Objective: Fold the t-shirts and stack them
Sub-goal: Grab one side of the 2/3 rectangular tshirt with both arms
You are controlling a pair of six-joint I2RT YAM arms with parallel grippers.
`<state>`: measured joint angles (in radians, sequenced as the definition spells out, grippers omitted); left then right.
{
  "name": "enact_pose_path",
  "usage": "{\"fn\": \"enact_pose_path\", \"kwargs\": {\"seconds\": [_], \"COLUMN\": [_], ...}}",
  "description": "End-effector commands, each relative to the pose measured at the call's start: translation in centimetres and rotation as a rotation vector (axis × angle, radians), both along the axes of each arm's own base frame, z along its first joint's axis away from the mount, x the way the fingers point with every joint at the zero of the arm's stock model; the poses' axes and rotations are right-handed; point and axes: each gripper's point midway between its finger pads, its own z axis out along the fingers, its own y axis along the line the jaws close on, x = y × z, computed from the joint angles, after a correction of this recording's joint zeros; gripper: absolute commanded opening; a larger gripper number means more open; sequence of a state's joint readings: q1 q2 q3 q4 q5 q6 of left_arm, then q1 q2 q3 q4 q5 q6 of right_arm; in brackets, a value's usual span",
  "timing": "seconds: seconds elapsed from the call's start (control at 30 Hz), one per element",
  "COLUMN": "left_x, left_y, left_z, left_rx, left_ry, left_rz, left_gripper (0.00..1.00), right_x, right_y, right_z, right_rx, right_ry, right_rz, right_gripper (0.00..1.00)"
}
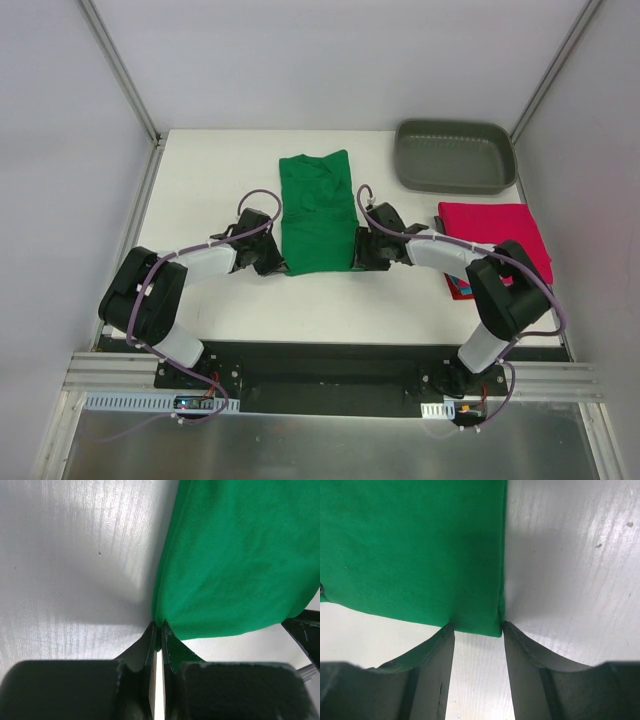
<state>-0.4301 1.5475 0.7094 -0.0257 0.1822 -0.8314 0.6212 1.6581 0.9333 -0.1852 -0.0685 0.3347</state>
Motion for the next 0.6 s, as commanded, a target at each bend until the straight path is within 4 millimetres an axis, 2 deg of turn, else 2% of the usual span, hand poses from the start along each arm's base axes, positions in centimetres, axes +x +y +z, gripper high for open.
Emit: {"fn": "enact_pose_path", "kwargs": {"seconds": [0.0,0.23,0.4,0.47,0.53,0.57], "left_x": [-2.1,-2.0,-2.0,-2.2,-2.2,-2.4], "left_y": [1.6,1.6,1.6,1.5,1.5,1.6], "left_z": [-1.5,-1.4,-1.4,-1.3,-1.2,-1.2], "left_rx": [0.064,0.067,0.065,0.060,0.059,0.061], "left_ry": [0.075,0.073,0.071,0.073,0.065,0.065], "left_rz": [0.010,0.007,-0.002,-0.014,-0.023,-0.024], "left_gripper": [0.00,0.00,0.00,0.00,0.00,0.00], "right_x": [0.3,0.0,0.3,0.3,0.4,0.2], "right_y": [0.1,0.2,0.7,0.6,0.6,0.5], "right_z": [0.5,-0.1,-0.6,-0.8,-0.9,-1.0], "right_rx": [-0.006,-0.005,0.004,0.001,0.004,0.007], "right_ry": [0.022,0.042,0.052,0.050,0.039,0.039], "right_rz": [-0.008,-0.005,-0.006,-0.003,0.000,0.000], "right_gripper": [0.46,0.39,0.28,0.18,0.03,0.01]}}
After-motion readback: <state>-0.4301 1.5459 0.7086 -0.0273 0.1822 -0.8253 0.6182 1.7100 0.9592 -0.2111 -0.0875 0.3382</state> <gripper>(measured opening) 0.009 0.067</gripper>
